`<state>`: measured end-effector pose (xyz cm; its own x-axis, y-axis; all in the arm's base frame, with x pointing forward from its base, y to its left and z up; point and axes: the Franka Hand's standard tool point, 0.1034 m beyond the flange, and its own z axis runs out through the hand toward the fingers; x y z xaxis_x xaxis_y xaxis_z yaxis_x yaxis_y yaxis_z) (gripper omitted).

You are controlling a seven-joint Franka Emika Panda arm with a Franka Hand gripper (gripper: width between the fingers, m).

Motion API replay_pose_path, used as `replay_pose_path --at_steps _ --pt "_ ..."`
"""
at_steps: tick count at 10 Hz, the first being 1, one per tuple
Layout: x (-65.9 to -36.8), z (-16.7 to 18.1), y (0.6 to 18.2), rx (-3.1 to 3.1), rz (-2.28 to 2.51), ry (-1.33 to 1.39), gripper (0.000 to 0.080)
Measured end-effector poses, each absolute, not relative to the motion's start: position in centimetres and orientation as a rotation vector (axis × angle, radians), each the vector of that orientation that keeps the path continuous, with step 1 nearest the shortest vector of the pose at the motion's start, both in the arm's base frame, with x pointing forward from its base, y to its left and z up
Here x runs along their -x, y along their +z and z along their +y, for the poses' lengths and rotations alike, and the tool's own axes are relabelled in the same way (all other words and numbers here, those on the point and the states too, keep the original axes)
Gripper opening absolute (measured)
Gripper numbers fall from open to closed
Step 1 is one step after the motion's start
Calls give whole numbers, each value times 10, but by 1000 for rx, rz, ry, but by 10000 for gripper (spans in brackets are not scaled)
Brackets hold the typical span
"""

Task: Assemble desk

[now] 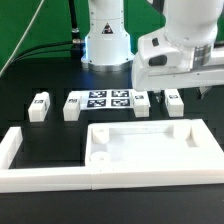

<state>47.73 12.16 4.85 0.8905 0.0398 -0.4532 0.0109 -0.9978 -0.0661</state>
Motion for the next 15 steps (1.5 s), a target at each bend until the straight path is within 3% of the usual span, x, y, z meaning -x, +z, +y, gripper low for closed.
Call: replay_pose_path --at_steps 4,6,10,13,15 --pt "-463 121 47 2888 -89 1068 649" --pt "-457 131 37 2826 -18 1299 649" --pt "-455 133 34 2825 7 1307 649" --pt "-427 141 14 2793 60 1402 649" --pt "-428 141 12 2795 57 1393 649"
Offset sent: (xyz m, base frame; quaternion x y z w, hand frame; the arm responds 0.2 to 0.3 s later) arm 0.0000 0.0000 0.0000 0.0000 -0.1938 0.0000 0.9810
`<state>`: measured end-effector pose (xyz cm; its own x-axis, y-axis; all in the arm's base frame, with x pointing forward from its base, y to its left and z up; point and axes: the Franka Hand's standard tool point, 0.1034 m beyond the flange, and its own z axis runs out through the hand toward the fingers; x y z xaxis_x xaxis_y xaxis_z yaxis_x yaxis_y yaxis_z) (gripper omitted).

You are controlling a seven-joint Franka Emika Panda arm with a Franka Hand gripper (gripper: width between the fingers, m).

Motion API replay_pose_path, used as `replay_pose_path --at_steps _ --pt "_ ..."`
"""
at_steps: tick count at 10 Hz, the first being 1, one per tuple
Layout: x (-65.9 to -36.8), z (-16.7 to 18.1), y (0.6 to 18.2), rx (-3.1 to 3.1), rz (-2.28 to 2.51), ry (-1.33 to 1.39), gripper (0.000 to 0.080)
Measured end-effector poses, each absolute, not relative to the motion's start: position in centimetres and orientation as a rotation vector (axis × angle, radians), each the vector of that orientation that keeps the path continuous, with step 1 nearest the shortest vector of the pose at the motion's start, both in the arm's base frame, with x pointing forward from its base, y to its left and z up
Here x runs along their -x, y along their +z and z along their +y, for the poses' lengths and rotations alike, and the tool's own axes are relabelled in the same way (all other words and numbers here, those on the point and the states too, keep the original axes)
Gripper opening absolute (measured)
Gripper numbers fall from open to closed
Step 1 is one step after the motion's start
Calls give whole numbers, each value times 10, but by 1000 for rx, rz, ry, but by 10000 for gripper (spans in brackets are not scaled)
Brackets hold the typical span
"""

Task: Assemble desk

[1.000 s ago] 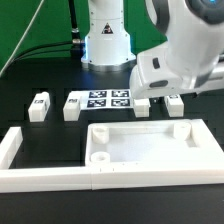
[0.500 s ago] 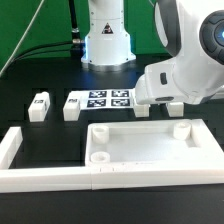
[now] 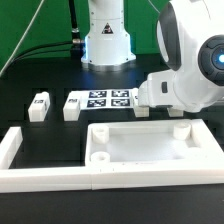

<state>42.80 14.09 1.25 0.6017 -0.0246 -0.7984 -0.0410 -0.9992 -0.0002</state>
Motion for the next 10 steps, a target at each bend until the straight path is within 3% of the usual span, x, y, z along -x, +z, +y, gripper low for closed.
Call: replay_pose_path --at_steps 1,2,3,4,9,10 --pt "-428 141 12 2794 57 1393 549" --pt "-428 141 12 2794 56 1393 366" --pt "-428 141 12 2794 55 1393 366" --pt "-428 141 12 2794 54 1393 287" --pt "-430 139 16 2782 39 1390 287" --pt "-446 131 41 2754 42 1350 287"
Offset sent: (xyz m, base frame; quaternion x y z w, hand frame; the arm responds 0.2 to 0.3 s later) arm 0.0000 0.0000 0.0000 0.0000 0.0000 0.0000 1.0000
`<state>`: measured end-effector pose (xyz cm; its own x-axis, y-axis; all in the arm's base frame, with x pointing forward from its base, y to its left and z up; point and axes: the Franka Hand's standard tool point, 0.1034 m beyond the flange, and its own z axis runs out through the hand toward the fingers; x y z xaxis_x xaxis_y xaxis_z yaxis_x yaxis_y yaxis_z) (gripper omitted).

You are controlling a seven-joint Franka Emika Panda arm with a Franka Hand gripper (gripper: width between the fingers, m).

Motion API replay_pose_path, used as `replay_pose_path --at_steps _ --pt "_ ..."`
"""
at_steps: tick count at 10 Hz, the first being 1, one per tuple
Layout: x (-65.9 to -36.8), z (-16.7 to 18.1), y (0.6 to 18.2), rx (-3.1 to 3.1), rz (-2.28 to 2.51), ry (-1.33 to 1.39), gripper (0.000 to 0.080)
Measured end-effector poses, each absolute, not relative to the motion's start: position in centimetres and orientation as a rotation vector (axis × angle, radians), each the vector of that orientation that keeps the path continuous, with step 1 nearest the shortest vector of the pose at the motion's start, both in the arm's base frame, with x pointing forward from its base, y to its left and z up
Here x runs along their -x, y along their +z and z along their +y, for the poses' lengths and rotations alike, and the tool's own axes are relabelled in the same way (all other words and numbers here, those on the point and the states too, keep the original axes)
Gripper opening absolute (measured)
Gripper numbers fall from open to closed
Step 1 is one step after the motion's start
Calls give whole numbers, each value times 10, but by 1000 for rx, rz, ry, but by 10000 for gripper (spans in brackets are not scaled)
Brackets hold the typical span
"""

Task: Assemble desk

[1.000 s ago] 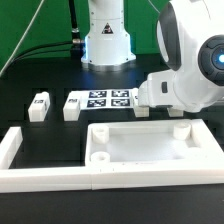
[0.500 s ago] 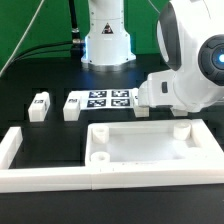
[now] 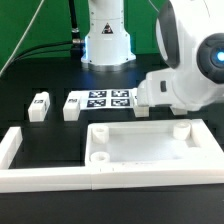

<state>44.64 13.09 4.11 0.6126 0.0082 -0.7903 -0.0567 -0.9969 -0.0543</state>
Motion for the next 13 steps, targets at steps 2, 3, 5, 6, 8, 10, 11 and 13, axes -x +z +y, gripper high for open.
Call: replay_pose_path --at_steps 2,3,5,6,8,10,11,13 --pt "-473 115 89 2735 125 1243 287" --pt "-480 111 108 2746 101 1208 287" --pt "-492 113 108 2791 91 1083 287" --pt "-495 113 109 2827 100 989 288" --pt "-499 113 110 2905 122 743 288" --pt "-534 104 141 2930 0 495 288" --pt "-558 89 164 2936 -95 355 288" --pt "-565 87 167 2975 -78 142 288"
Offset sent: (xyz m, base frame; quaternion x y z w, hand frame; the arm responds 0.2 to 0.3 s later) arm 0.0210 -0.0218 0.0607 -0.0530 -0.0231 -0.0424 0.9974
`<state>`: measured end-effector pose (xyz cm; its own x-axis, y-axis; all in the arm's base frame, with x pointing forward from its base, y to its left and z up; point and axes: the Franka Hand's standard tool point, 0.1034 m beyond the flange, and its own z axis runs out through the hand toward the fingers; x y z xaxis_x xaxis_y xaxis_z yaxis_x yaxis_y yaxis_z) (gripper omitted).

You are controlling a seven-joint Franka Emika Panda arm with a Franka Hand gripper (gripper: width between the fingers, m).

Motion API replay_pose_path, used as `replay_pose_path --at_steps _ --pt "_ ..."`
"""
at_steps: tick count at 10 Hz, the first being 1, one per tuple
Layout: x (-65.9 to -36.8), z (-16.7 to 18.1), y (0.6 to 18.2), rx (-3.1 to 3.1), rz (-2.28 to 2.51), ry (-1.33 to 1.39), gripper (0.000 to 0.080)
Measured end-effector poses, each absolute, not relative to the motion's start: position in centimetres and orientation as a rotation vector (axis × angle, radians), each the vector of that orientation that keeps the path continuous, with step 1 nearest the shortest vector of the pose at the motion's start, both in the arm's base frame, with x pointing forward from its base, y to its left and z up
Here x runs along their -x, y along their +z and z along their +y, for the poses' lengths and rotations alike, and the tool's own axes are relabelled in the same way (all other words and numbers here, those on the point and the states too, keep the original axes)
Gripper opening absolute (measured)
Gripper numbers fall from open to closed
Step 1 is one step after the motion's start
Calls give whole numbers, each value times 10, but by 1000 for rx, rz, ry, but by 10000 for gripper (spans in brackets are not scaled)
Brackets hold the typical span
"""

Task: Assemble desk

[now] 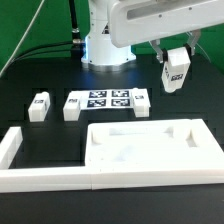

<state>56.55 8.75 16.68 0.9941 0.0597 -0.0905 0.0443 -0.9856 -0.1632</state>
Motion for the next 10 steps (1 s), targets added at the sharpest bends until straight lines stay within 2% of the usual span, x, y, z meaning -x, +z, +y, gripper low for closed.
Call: replay_pose_path --at_steps 3,4,6,9,10 --pt "-576 80 164 2999 -71 -173 288" --pt "-588 76 168 3000 -111 -274 288" --pt "-617 86 187 2967 -119 -567 288" --pt "-616 86 182 2915 -73 -831 288" --pt "-615 86 179 2917 -72 -829 288"
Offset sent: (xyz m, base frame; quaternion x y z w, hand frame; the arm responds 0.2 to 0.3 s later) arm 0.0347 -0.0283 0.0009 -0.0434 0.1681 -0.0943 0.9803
